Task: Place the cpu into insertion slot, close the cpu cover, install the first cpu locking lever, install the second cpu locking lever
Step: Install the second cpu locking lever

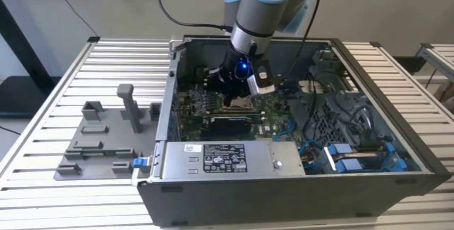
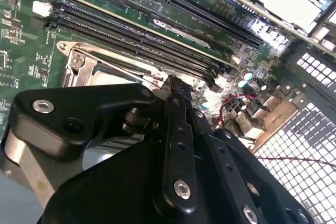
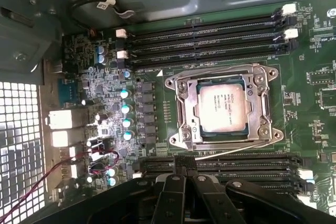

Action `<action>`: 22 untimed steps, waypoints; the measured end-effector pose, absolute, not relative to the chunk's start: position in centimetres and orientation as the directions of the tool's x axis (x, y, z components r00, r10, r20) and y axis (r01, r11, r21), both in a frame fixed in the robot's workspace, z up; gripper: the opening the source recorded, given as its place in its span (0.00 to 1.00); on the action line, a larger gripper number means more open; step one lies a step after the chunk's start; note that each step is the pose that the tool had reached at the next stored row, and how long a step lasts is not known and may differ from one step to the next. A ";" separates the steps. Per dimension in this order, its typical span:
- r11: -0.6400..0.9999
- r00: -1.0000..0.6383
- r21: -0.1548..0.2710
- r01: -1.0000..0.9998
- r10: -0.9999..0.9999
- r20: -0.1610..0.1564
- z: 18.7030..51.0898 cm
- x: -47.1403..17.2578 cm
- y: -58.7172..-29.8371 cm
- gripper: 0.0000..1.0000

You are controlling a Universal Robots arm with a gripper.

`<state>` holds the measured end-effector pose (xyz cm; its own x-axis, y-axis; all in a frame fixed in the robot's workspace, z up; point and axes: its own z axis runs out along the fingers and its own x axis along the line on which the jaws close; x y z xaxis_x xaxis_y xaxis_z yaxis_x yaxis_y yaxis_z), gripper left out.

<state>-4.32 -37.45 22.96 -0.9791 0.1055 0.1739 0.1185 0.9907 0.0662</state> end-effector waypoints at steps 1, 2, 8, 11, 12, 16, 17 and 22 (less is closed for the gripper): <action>0.991 -0.979 0.066 0.118 0.106 0.173 22.9 -4.3 -37.5 0.11; 0.991 -0.979 0.066 0.118 0.106 0.173 22.9 -4.3 -37.5 0.11; 0.991 -0.979 0.067 0.119 0.106 0.173 22.9 -4.4 -37.4 0.11; 0.991 -0.979 0.067 0.119 0.105 0.173 22.7 -4.6 -37.3 0.11; 0.991 -0.979 0.068 0.118 0.105 0.173 22.7 -4.6 -37.3 0.11; 0.990 -0.979 0.073 0.118 0.104 0.174 22.5 -4.7 -37.3 0.11; 0.990 -0.979 0.076 0.119 0.104 0.174 22.4 -4.8 -37.2 0.11; 0.989 -0.979 0.087 0.119 0.103 0.175 21.8 -5.2 -37.0 0.11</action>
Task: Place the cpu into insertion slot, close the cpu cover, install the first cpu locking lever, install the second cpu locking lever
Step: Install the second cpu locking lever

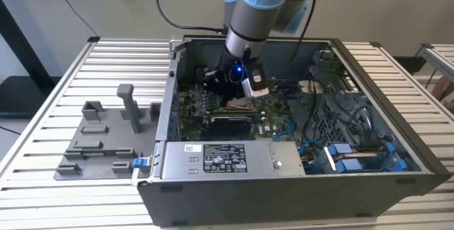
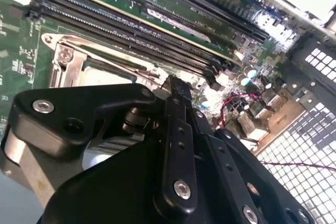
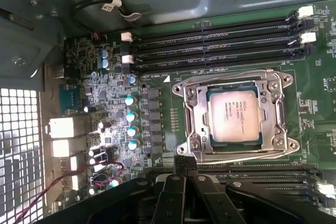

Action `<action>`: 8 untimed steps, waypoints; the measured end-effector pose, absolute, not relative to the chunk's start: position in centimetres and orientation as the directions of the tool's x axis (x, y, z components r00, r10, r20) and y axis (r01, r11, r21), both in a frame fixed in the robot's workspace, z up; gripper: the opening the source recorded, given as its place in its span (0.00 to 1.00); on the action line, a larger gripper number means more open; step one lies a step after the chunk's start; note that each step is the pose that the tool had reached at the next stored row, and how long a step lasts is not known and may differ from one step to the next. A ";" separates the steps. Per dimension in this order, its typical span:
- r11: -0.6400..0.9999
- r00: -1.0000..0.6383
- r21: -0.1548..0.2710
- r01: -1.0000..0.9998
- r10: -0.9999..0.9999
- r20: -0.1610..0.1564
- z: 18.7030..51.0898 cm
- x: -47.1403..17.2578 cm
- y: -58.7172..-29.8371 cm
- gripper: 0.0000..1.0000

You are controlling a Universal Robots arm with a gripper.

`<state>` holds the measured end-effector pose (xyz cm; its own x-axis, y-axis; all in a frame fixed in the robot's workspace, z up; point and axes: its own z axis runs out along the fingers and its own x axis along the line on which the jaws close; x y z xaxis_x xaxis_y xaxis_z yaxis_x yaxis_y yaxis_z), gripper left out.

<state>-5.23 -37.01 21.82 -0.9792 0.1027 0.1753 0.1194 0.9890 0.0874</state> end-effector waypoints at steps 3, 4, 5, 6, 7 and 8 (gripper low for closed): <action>0.989 -0.979 0.091 0.119 0.102 0.175 21.6 -5.3 -36.9 0.11; 0.989 -0.979 0.091 0.120 0.102 0.176 21.5 -5.3 -36.9 0.11; 0.989 -0.979 0.091 0.120 0.102 0.176 21.4 -5.4 -36.9 0.11; 0.989 -0.979 0.092 0.120 0.102 0.176 21.3 -5.4 -36.9 0.11; 0.989 -0.979 0.092 0.120 0.102 0.176 21.2 -5.4 -36.9 0.11; 0.989 -0.979 0.092 0.120 0.103 0.176 21.1 -5.5 -36.9 0.11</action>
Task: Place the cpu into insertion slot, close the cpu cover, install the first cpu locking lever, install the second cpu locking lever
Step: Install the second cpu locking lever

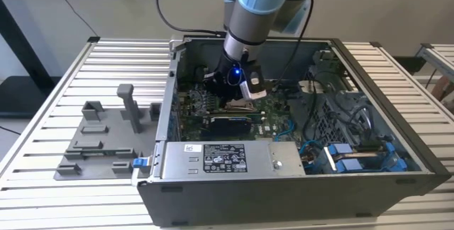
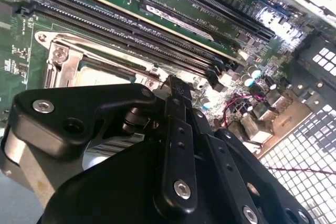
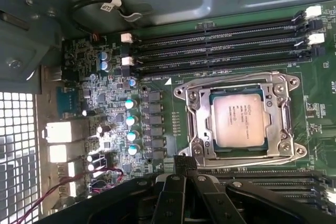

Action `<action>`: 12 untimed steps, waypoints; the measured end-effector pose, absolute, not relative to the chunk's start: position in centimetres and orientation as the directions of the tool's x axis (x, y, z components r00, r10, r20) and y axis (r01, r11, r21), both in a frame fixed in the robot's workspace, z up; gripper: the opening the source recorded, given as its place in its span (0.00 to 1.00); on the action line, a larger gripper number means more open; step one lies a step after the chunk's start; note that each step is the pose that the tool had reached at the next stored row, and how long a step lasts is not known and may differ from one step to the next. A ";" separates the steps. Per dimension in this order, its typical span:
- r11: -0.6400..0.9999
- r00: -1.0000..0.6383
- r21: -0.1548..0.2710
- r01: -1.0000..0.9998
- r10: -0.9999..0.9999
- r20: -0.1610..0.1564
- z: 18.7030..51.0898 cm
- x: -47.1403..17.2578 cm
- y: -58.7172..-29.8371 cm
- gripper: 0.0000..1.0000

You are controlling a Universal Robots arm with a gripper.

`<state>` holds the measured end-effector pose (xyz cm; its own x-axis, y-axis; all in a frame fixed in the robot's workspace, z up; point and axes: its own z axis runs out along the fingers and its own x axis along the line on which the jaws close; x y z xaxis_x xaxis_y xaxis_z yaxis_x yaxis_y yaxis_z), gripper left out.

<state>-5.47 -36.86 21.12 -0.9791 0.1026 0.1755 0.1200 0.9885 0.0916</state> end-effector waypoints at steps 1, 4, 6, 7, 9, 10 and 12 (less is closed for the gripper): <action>0.989 -0.979 0.091 0.120 0.103 0.176 21.1 -5.5 -36.8 0.11; 0.989 -0.979 0.091 0.120 0.103 0.176 20.9 -5.5 -36.8 0.11; 0.989 -0.979 0.091 0.120 0.103 0.176 20.8 -5.5 -36.8 0.11; 0.989 -0.979 0.092 0.120 0.103 0.176 20.7 -5.5 -36.8 0.11; 0.988 -0.979 0.092 0.120 0.103 0.176 20.6 -5.5 -36.7 0.11; 0.988 -0.979 0.092 0.120 0.103 0.176 20.5 -5.6 -36.7 0.11; 0.989 -0.979 0.092 0.120 0.103 0.176 20.5 -5.6 -36.7 0.11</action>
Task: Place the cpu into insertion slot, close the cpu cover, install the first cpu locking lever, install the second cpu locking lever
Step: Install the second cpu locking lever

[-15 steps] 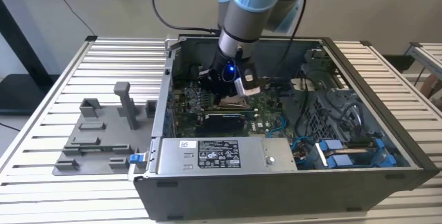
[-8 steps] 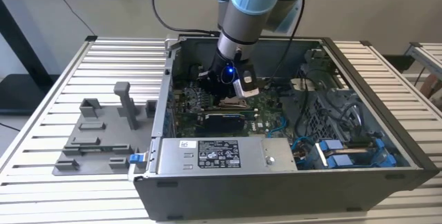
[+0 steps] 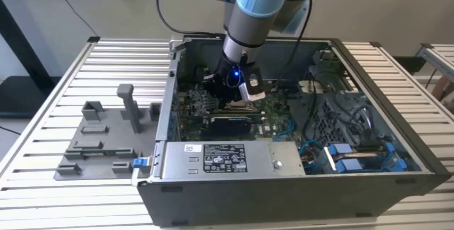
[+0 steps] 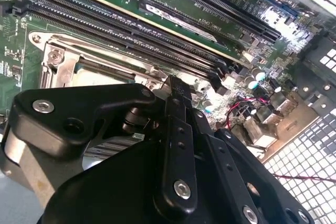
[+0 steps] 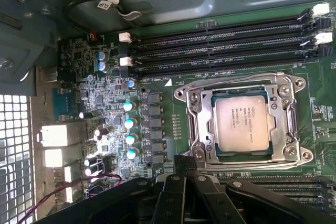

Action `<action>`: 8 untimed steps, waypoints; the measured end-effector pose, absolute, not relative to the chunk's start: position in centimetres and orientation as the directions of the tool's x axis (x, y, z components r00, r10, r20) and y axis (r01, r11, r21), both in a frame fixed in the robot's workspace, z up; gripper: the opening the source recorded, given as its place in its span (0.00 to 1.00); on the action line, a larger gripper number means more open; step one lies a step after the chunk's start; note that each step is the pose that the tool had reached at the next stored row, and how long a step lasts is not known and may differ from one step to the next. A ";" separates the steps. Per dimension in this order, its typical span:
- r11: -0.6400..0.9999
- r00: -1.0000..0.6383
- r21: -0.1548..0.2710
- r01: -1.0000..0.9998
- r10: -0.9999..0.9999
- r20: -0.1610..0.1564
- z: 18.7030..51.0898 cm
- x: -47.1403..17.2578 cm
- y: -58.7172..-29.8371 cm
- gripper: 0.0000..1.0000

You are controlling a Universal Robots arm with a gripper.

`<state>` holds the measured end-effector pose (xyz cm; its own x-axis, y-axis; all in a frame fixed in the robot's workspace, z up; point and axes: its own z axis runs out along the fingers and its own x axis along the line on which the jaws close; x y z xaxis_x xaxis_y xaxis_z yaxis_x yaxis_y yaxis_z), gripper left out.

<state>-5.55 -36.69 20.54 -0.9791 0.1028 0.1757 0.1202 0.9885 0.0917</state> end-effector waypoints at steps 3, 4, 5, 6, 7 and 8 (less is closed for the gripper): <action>0.988 -0.979 0.092 0.120 0.103 0.176 20.5 -5.6 -36.7 0.11; 0.988 -0.979 0.092 0.120 0.103 0.176 20.5 -5.6 -36.7 0.11; 0.988 -0.979 0.092 0.120 0.103 0.175 20.5 -5.6 -36.7 0.11; 0.988 -0.979 0.092 0.120 0.103 0.176 20.5 -5.6 -36.7 0.11; 0.988 -0.979 0.092 0.120 0.103 0.176 20.5 -5.6 -36.7 0.11; 0.988 -0.979 0.092 0.120 0.103 0.175 20.5 -5.6 -36.6 0.11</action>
<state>-5.59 -36.62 20.48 -0.9791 0.1029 0.1754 0.1204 0.9884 0.0921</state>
